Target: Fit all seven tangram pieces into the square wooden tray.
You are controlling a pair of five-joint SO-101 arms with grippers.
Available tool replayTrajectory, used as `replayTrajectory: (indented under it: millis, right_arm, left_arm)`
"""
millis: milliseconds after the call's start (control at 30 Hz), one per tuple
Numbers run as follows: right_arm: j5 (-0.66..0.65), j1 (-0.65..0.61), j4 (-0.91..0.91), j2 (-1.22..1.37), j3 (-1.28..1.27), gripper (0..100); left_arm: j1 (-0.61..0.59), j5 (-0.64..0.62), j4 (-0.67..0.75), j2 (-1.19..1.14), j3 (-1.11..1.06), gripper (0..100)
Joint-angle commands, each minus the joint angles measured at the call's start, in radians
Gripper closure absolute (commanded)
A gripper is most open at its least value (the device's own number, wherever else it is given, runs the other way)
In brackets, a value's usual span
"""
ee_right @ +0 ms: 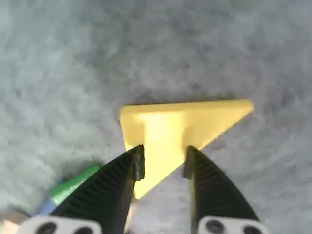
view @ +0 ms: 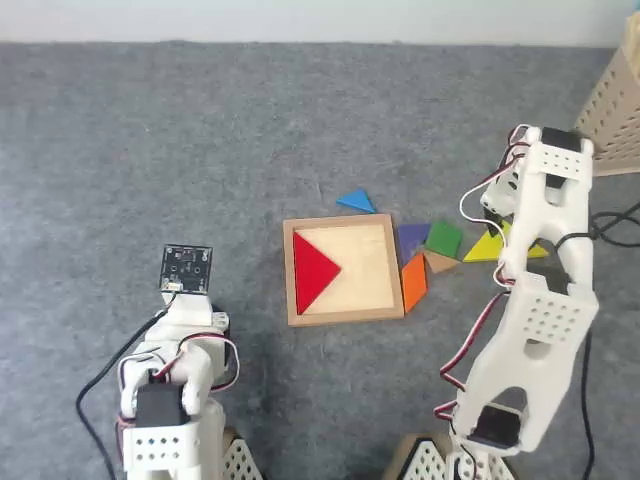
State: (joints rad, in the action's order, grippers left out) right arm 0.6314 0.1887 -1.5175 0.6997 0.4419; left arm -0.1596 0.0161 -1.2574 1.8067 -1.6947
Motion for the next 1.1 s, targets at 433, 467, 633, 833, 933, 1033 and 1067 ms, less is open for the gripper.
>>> replayTrajectory:
  millis: [433,467,633,833,933,1033,1067]
  right_arm:
    - [-0.253,0.085,-0.090,0.079,0.061,91.9]
    - [-0.287,0.104,-0.090,0.077,0.063,91.9]
    - [-0.549,0.157,-0.119,0.039,0.063,92.2]
    - [-0.517,0.170,-0.156,0.033,0.057,92.2]
    - [-0.437,0.171,-0.173,0.016,0.063,92.2]
    - [-0.358,0.162,-0.154,-0.056,0.063,92.3]
    - [-0.336,0.160,-0.151,-0.087,0.063,92.3]
  left_arm:
    - [0.003,0.002,-0.006,0.018,0.010,98]
    - [0.003,0.002,-0.006,0.018,0.010,98]
    - [0.003,0.002,-0.006,0.018,0.010,98]
    - [0.003,0.002,-0.006,0.018,0.010,98]
    - [0.003,0.002,-0.006,0.018,0.010,98]
    - [0.003,0.002,-0.006,0.018,0.010,98]
    - [0.003,0.002,-0.006,0.018,0.010,98]
